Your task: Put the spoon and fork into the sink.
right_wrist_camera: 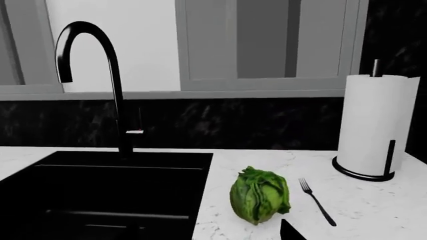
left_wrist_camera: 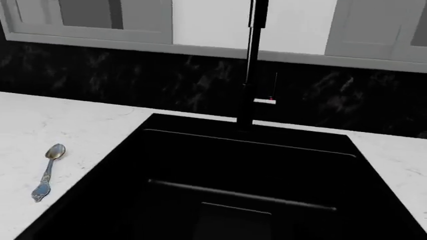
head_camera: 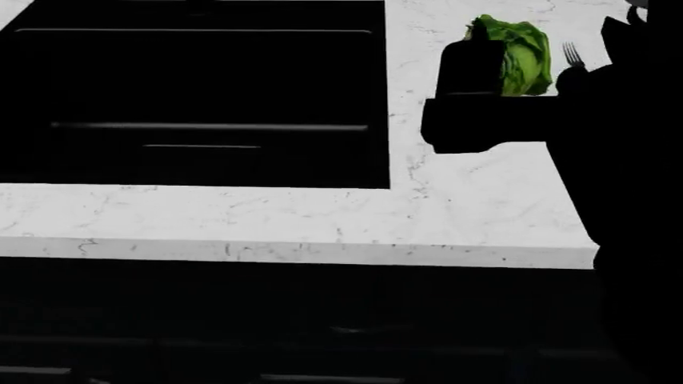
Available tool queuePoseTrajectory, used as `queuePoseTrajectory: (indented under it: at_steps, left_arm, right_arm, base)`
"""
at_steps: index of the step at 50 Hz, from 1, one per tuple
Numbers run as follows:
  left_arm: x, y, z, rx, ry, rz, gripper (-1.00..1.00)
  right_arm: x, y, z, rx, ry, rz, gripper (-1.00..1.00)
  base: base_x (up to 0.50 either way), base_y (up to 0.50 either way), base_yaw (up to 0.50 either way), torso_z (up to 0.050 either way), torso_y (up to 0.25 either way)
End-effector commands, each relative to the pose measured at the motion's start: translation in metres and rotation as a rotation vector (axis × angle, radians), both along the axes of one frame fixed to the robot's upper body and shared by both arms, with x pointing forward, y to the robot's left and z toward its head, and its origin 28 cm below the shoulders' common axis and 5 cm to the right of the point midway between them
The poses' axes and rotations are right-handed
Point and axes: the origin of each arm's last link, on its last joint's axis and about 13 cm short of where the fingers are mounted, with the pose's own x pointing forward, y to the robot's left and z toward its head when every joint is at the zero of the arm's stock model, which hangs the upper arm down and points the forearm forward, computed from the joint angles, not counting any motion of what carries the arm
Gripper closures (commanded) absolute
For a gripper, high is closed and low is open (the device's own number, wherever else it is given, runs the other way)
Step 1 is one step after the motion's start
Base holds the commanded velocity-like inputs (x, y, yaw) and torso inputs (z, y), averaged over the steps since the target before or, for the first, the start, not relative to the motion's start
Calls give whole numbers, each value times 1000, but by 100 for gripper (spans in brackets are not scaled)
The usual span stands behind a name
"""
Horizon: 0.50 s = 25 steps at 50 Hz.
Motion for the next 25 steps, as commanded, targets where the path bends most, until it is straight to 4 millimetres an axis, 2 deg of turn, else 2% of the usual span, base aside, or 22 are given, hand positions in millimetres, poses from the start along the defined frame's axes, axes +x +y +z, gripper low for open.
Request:
queuePoseTrajectory:
  at_steps: [1, 12, 25]
  left_arm:
    - [4, 7, 10, -32, -6, 63, -100]
    - [5, 8, 9, -24, -5, 60, -100]
    - [2, 7, 8, -11, -5, 52, -100]
  right_arm:
    - [-1, -7, 15, 13, -12, 14, -100]
    - [-3, -8, 18, -5, -39, 28, -100]
    - [-6, -7, 18, -40, -70, 44, -100]
  base:
    - [86, -402, 0, 0, 0]
    - [244, -430, 0, 0, 0]
    - [401, -316, 0, 0, 0]
